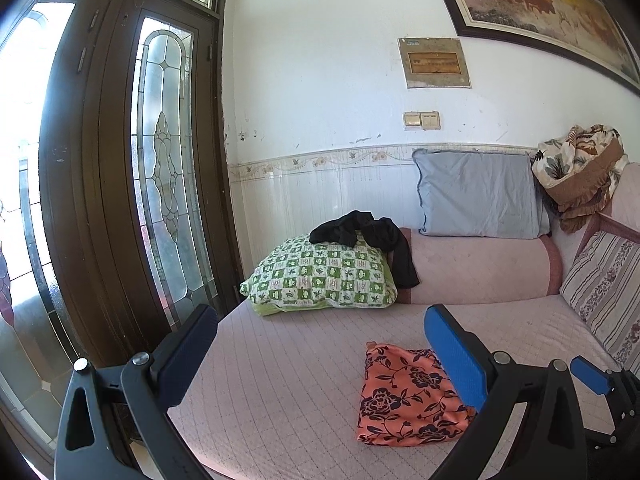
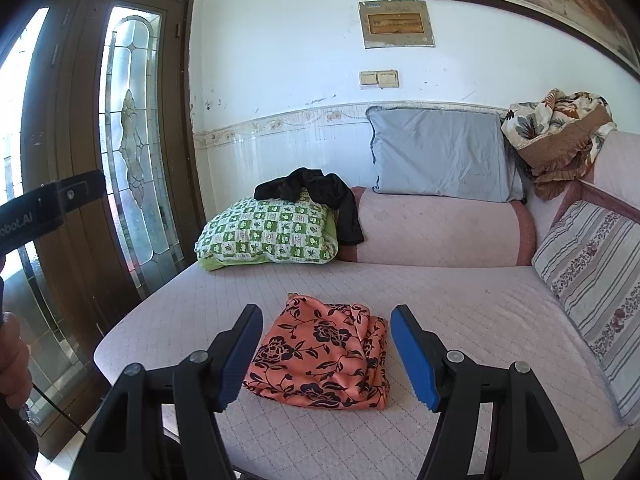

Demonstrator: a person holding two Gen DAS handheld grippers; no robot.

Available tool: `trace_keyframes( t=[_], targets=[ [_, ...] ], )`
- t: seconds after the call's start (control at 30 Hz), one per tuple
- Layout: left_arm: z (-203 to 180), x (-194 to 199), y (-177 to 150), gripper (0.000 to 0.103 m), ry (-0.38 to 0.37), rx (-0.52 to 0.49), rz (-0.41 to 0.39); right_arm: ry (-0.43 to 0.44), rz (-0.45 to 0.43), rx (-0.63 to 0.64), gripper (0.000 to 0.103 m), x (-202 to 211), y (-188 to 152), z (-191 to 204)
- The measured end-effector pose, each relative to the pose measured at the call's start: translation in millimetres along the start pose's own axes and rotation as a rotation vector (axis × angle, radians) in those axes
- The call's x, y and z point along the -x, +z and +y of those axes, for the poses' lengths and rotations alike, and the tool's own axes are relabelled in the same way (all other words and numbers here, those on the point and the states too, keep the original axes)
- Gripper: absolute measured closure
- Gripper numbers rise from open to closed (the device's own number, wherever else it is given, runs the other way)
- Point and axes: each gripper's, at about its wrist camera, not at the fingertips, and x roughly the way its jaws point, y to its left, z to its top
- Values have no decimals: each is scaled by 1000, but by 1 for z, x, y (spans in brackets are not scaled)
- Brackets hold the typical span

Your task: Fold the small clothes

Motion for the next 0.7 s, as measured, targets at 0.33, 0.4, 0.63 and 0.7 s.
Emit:
trace_keyframes(
  t=[0.33, 0.4, 0.63, 0.7],
  targets=[
    [12, 11, 9, 0, 9, 24, -31, -1, -46, 17, 33, 14, 16, 9],
    [13, 11, 10, 0, 7, 23, -33, 1, -52, 16, 33, 15, 19, 11],
    [12, 8, 11, 0, -9, 11, -32, 7, -32, 18, 33, 4, 20, 15],
    [12, 6, 12, 0, -17, 13, -32, 6, -30, 22, 33, 1, 20, 17]
  ],
)
